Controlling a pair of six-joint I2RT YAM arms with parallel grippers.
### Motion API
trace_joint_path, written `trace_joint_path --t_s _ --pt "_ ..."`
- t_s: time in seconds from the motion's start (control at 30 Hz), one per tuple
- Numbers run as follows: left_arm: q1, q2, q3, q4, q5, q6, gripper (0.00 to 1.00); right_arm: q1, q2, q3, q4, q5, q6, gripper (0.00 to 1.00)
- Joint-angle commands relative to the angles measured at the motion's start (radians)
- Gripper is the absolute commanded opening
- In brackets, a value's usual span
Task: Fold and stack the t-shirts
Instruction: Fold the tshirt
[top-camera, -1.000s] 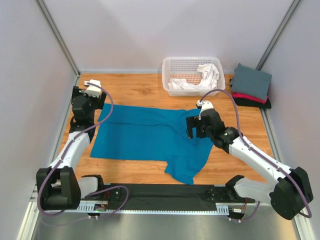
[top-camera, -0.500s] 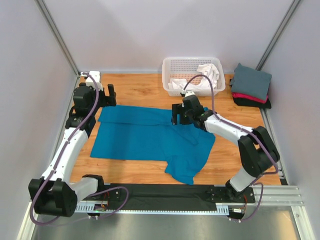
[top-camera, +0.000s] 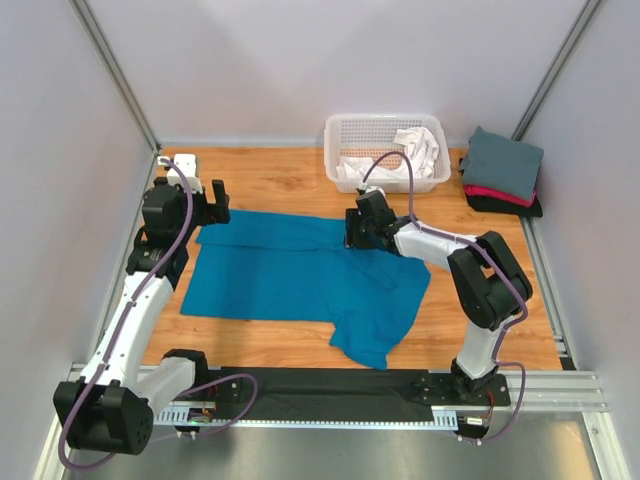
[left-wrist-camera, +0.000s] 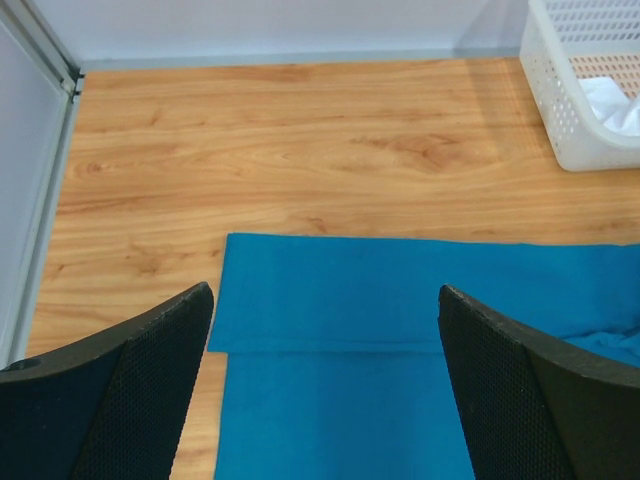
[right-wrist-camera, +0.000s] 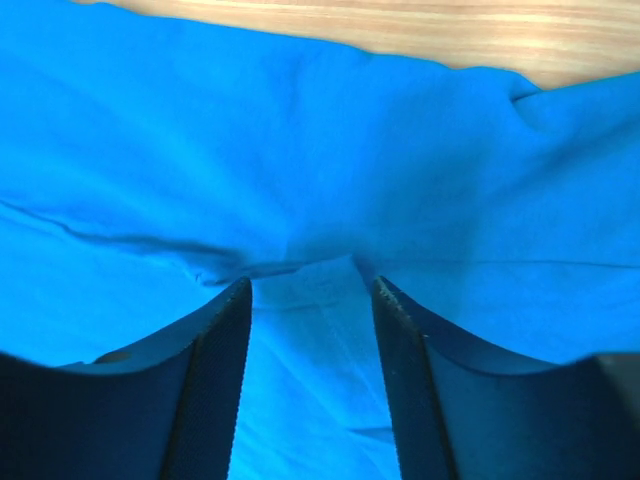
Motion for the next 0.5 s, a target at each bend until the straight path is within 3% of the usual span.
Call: trace_joint_path --t_s 0.0,0.13,0.17,0.27,0.47 --pt "0.001 0.016 0.02 -0.004 0.005 -0.01 0.99 -0.004 0.032 0.039 0.048 0.011 0.036 0.52" --pt "0.001 0.01 0.015 -0.004 0.013 -0.021 0.99 -0.004 0.03 0.032 0.042 0.028 0.041 0.37" --pt "0.001 0.008 0.012 -0.002 0.008 -0.018 0.99 -0.004 0.027 0.035 0.033 0.029 0.042 0.26" --pt "0.001 0.002 0.014 -0.002 -0.001 -0.022 0.99 -0.004 0.007 0.032 0.02 0.028 0.048 0.13" --pt "0.001 -0.003 0.014 -0.004 0.006 -0.027 0.99 0.01 -0.045 0.029 -0.032 0.032 0.062 0.1"
